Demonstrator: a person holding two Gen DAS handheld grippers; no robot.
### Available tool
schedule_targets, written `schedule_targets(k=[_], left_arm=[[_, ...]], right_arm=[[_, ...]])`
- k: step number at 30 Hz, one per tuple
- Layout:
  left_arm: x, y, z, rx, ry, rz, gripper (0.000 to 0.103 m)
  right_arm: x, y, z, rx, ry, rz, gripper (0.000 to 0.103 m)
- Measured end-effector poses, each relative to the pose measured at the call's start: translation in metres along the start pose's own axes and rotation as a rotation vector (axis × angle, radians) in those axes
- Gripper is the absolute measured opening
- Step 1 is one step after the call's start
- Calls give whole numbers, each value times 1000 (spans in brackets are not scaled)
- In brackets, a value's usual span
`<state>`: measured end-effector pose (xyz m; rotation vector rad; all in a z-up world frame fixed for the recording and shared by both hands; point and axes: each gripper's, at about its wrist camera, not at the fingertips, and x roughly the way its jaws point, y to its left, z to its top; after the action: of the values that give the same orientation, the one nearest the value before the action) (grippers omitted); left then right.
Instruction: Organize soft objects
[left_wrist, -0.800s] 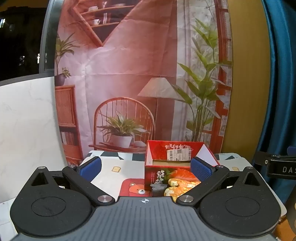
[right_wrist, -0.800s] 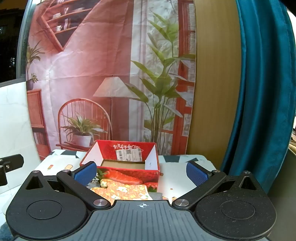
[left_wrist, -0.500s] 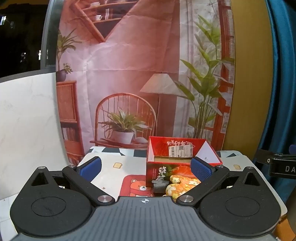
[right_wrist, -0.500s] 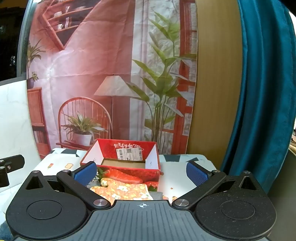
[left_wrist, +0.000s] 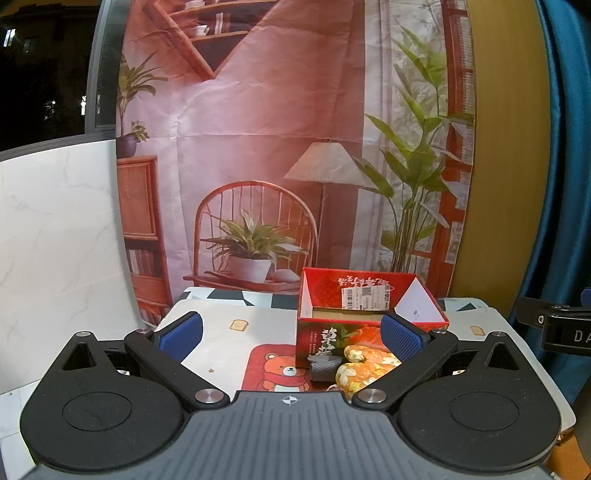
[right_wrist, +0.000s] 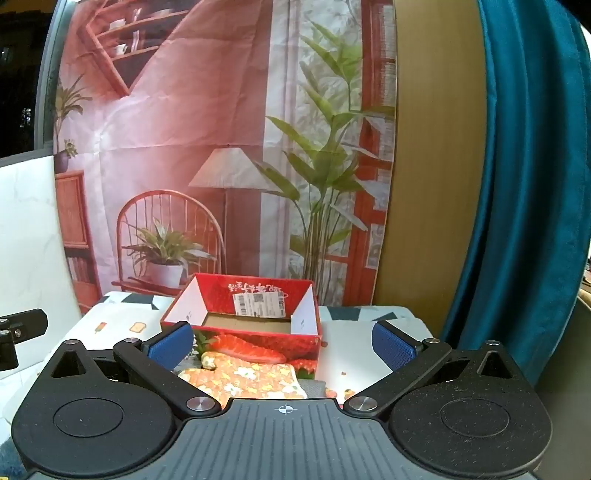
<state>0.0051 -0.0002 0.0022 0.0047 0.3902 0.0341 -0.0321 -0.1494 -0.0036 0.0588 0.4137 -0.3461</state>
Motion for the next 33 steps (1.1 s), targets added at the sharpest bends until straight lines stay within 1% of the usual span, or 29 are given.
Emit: schedule_targets(k=[10, 33], left_arm=[[-2, 0, -1, 2, -13, 12, 103], [-2, 1, -2, 3, -20, 13, 103]], right_arm=[[3, 0, 0, -4, 3, 0, 103], [3, 0, 1, -6, 7, -2, 103]])
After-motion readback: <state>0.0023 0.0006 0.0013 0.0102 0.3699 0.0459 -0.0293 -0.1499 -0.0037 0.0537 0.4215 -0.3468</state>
